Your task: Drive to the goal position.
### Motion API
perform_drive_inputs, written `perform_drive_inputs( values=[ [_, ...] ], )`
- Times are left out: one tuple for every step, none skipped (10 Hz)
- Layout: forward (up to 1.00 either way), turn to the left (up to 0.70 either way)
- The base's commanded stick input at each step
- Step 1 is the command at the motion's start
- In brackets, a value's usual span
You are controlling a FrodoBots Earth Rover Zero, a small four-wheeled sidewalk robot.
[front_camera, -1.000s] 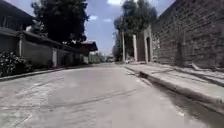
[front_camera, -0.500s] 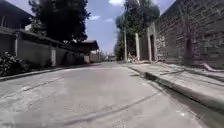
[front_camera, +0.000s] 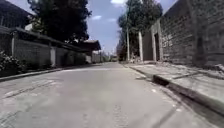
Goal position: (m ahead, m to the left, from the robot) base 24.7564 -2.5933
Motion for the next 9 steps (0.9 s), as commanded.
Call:
perform_drive_inputs(
  values=[
    [1.0, 0.0],
    [1.0, -0.23],
    [1.0, -0.38],
    [1.0, -0.39],
    [1.0, -0.4],
    [1.0, -0.39],
    [1.0, -0.34],
    [1.0, -0.12],
    [1.0, 0.0]
  ],
)
